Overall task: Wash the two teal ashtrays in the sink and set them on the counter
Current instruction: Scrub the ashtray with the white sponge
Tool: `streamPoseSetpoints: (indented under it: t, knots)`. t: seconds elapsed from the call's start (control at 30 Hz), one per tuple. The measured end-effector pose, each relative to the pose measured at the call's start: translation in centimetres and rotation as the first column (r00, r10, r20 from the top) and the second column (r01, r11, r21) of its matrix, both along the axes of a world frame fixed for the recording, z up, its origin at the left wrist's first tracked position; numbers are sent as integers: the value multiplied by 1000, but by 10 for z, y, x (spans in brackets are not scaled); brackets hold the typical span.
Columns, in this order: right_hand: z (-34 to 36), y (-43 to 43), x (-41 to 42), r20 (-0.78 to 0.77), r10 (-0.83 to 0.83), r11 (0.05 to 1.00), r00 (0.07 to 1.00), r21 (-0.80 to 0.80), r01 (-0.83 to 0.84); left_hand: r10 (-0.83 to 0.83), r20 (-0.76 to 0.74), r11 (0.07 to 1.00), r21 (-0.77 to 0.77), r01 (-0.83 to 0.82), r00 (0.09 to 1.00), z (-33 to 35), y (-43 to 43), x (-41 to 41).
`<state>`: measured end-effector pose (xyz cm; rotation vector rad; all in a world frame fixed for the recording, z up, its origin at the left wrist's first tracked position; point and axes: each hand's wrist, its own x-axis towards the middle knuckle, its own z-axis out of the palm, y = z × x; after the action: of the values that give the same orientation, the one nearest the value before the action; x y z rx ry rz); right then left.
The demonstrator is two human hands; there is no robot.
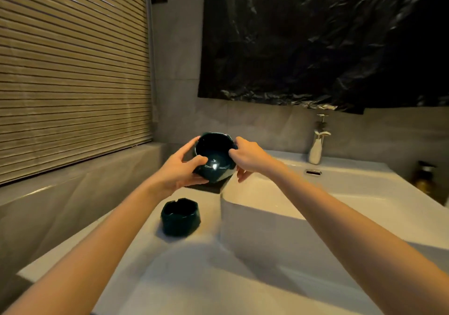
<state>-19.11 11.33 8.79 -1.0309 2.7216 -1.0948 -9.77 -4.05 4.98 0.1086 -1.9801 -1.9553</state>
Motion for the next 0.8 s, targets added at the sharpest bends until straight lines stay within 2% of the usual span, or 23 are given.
streamPoseSetpoints:
  t: [0.1,0.27,0.4,0.5,0.63,0.8]
  knots:
    - [1,42,-21,-2,-54,998,999,-33,54,-48,-35,996,-82,45,998,4,35,-31]
    - [-16,113,-52,-19,-144,981,989,-135,140,-149,-160,933,-349,85,976,-3,95,-83]
    - [-40,161,-66,-50,-212,938,976,-290,189,-243,-322,793,-610,-4,915,-15,136,-112]
    - [-61,187,-75,-99,-260,898,961,-390,203,-297,-424,661,-738,-136,856,-25,160,-128]
    - [-82,209,-83,-202,-336,860,920,-464,212,-348,-484,489,-824,-285,803,-40,180,-143]
    - [-85,213,-88,-386,-406,872,828,-435,225,-358,-557,434,-810,-395,749,-43,186,-149]
